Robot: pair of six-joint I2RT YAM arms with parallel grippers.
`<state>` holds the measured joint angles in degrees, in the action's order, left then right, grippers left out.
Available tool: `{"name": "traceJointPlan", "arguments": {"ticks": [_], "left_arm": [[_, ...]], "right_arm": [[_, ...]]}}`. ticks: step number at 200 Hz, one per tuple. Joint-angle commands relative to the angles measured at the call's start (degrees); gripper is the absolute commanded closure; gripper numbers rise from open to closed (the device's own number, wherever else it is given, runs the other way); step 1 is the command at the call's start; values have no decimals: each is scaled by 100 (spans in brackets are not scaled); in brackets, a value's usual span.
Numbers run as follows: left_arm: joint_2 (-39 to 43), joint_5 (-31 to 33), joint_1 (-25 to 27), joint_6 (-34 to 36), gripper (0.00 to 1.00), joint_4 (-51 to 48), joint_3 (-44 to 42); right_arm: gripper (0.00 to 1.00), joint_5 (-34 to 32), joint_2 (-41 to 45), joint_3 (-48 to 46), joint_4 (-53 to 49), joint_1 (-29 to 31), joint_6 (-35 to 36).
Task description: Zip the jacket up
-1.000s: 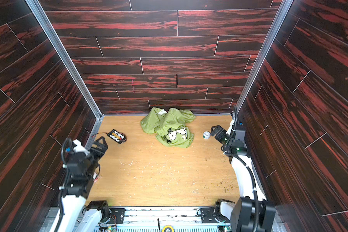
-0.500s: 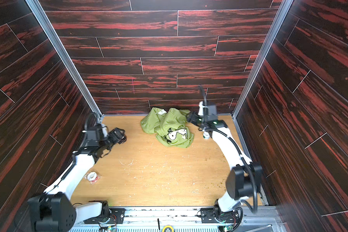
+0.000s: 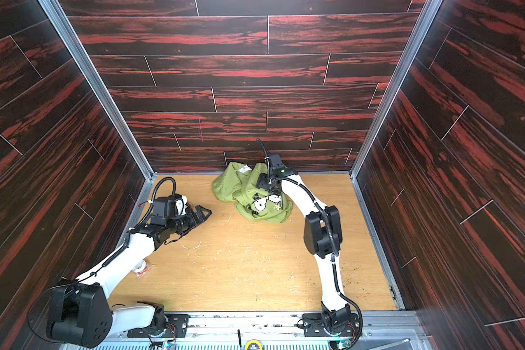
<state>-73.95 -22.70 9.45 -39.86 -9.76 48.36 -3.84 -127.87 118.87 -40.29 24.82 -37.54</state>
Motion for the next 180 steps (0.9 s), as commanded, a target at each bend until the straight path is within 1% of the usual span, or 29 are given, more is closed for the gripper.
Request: {"name": "traceJointPlan", "arguments": {"ticks": [1,13,25,32,43,57,74,94,107,141,162,180], "left_arm": [[-61,-425,-22,149,0,-56,190],[-123,-512,-16,202,0,-3,169],[-137,-521,-19,292,0,39,139],[-137,-485,-19,261,0,84,92],[-153,-600,-16,158,0,254,28],[-108,-636,-15,79,0,419,18],[103,-422,-18,68,0,517,12],[296,-175,-18,-14,0,726,68],[290,-113,-21,-19,1,750,212],[64,-52,-21,91,7,467,725],[-46,-16,-14,146,9,317,940],[-132,-65,-9,175,10,266,1079]], "right_arm": [[28,-300,-397,309,-408,19,-319],[28,-256,-535,397,-414,29,-342],[33,-172,-641,460,-361,32,-359],[40,-85,-675,466,-277,32,-351],[57,4,-704,484,-201,32,-334],[73,102,-654,497,-109,56,-278],[87,129,-462,499,-67,125,-134],[100,227,-157,480,-60,226,50],[100,356,93,453,-66,311,191],[100,418,992,91,-69,617,698],[100,505,1667,-399,25,748,929],[100,594,2344,-1051,206,796,1061]]}}
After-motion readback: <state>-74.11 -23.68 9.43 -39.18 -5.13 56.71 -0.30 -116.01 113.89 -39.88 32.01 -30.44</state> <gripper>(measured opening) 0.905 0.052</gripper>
